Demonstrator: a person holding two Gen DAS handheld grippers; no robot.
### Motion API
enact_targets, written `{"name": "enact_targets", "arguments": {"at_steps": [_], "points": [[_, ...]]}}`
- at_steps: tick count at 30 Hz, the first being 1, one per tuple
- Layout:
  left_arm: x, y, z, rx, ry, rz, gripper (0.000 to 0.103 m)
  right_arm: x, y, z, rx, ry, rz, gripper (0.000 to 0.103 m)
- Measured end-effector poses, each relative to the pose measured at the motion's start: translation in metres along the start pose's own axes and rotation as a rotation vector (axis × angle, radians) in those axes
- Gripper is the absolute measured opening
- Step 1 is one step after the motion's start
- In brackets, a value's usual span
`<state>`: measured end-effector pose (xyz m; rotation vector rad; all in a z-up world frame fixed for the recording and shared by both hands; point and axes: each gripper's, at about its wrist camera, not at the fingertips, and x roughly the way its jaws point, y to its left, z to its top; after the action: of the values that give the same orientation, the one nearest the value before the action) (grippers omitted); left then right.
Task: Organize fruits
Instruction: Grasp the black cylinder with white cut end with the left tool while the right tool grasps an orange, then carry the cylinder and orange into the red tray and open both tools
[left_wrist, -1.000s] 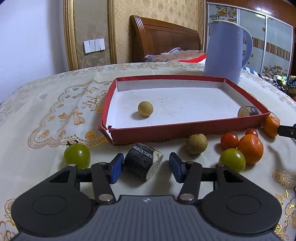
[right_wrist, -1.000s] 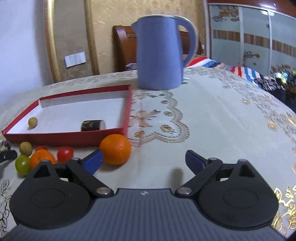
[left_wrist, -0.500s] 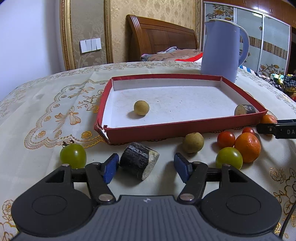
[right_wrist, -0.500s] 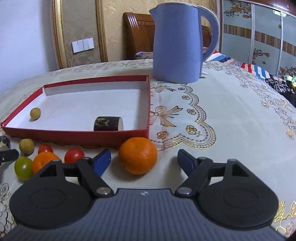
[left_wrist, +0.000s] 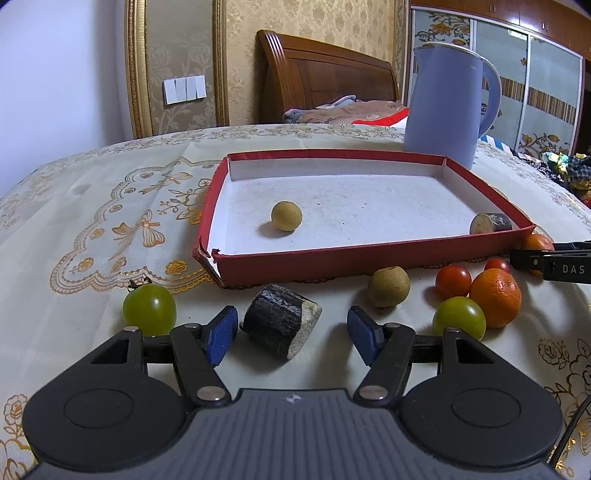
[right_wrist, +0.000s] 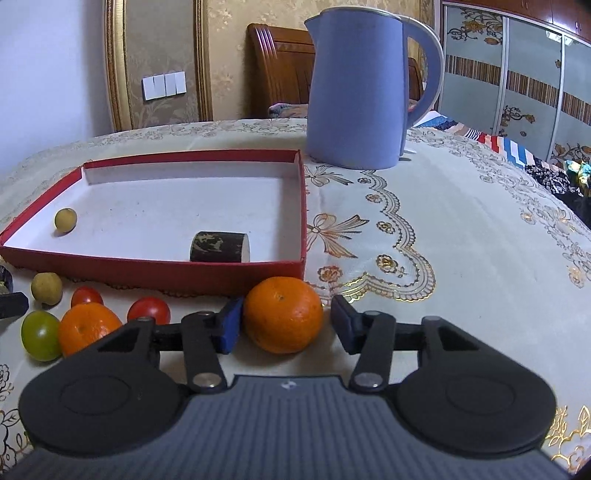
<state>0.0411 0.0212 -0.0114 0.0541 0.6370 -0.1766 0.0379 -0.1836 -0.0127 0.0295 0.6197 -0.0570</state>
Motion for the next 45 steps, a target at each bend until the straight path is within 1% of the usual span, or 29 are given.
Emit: {"name": "enact_targets", "arguments": {"at_steps": [3,4,5,6,8,10,12,13,14,15,16,17,21,23,29,33,34,37,41,42,45], "points": [[0.0,0.0,0.0,0.001,0.0,0.001,0.065,0.0,0.002,0.0,-0.007,0.002,-0.008,0.049],[0.0,0.001,0.0,0.001,0.0,0.001,0.065,0.0,0.003,-0.001,-0.013,0.001,-0.017,0.051],[0.0,0.0,0.0,0.0,0.0,0.0,0.065,0.001,0.004,-0.001,-0.014,0.003,-0.037,0.059],[0.0,0.0,0.0,0.001,0.0,0.001,0.065,0.001,0.003,-0.001,-0.009,0.007,-0.056,0.064],[0.0,0.0,0.0,0.001,0.0,0.001,0.065,0.004,-0.002,0.0,0.02,0.027,-0.069,0.09],[0.0,0.0,0.0,0.001,0.001,0.001,0.065,0.005,-0.007,0.0,0.045,0.034,-0.046,0.092],[0.0,0.0,0.0,0.001,0.0,0.001,0.065,0.003,-0.006,-0.002,0.035,0.017,-0.022,0.082],[0.0,0.0,0.0,0.0,0.0,0.0,0.065,0.001,-0.006,-0.002,0.031,0.007,-0.018,0.069],[0.0,0.0,0.0,-0.003,-0.001,-0.002,0.065,0.0,-0.006,-0.002,0.034,0.0,-0.022,0.06],[0.0,0.0,0.0,-0.003,-0.001,-0.002,0.065,-0.002,-0.007,-0.003,0.039,-0.007,-0.011,0.055],[0.0,0.0,0.0,-0.003,-0.001,-0.002,0.065,-0.003,-0.009,-0.002,0.045,-0.014,0.004,0.045],[0.0,0.0,0.0,-0.003,-0.001,-0.002,0.065,-0.003,-0.01,-0.002,0.05,-0.018,0.014,0.041],[0.0,0.001,-0.001,-0.007,-0.002,0.005,0.065,-0.003,-0.01,-0.002,0.058,-0.019,0.02,0.041],[-0.001,0.001,-0.001,-0.007,-0.003,0.019,0.062,-0.003,-0.01,-0.001,0.058,-0.02,0.021,0.041],[-0.002,0.003,0.0,-0.02,-0.005,0.049,0.057,-0.004,-0.013,-0.002,0.074,-0.032,0.022,0.041],[-0.002,0.001,0.0,-0.015,-0.006,0.067,0.056,-0.005,-0.015,-0.002,0.088,-0.038,0.023,0.041],[-0.003,0.001,0.0,-0.014,-0.007,0.072,0.053,-0.005,-0.016,-0.002,0.091,-0.038,0.025,0.041],[-0.002,0.002,0.0,-0.013,-0.006,0.066,0.052,-0.005,-0.016,-0.002,0.093,-0.037,0.028,0.041],[-0.003,0.002,0.0,-0.018,-0.005,0.069,0.051,-0.011,-0.018,-0.003,0.107,-0.081,0.017,0.041],[-0.005,0.002,0.0,-0.023,-0.01,0.071,0.044,-0.014,-0.018,-0.003,0.109,-0.092,0.016,0.041],[-0.012,-0.002,-0.002,-0.004,-0.023,0.09,0.043,-0.019,-0.017,-0.003,0.102,-0.104,0.031,0.041]]}}
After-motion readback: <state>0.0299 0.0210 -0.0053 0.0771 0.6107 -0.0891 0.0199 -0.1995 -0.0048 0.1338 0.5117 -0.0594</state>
